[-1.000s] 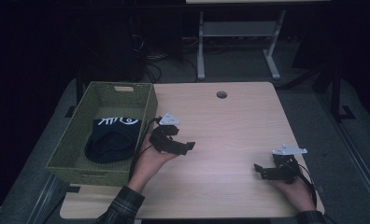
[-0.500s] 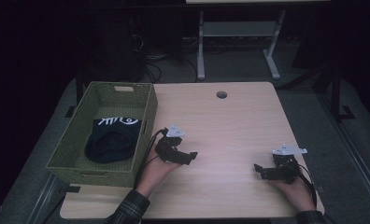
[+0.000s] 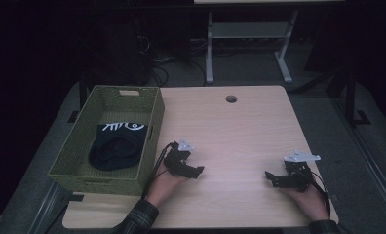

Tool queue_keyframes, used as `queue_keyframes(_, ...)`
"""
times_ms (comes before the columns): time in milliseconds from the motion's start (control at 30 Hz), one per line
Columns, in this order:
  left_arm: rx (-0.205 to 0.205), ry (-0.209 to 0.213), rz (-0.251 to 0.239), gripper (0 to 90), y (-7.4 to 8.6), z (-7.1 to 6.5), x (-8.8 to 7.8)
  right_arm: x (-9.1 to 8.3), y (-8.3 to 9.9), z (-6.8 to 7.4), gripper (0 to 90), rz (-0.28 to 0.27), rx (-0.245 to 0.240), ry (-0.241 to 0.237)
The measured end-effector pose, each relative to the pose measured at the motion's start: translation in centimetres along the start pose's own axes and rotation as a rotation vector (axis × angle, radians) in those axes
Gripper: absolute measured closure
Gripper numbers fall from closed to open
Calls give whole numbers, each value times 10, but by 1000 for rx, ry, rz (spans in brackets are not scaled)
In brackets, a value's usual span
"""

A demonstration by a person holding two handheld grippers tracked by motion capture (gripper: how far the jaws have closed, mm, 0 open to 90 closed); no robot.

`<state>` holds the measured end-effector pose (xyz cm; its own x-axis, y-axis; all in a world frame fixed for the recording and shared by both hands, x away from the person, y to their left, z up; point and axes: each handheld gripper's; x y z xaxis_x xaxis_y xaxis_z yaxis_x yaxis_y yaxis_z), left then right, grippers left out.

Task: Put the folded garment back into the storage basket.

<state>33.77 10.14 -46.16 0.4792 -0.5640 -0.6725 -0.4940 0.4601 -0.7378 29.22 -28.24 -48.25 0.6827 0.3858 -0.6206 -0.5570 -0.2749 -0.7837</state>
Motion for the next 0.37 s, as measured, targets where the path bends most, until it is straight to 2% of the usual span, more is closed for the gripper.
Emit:
queue_keyframes(133,-1,-2,7,160,2,0,2,0,0,0,94,0,0,0)
queue_keyframes(167,3,-2,23,160,3,0,4,0,0,0,94,0,0,0)
queue_keyframes(367,13,-1,23,157,3,-3,5,0,0,0,94,0,0,0)
Point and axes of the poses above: each handheld gripper's, and its own axes: x roughly forward along the jaws, y roughly out of its underside, z roughly to its left, and after that the axes turned 6 degrees about -z, right-handed
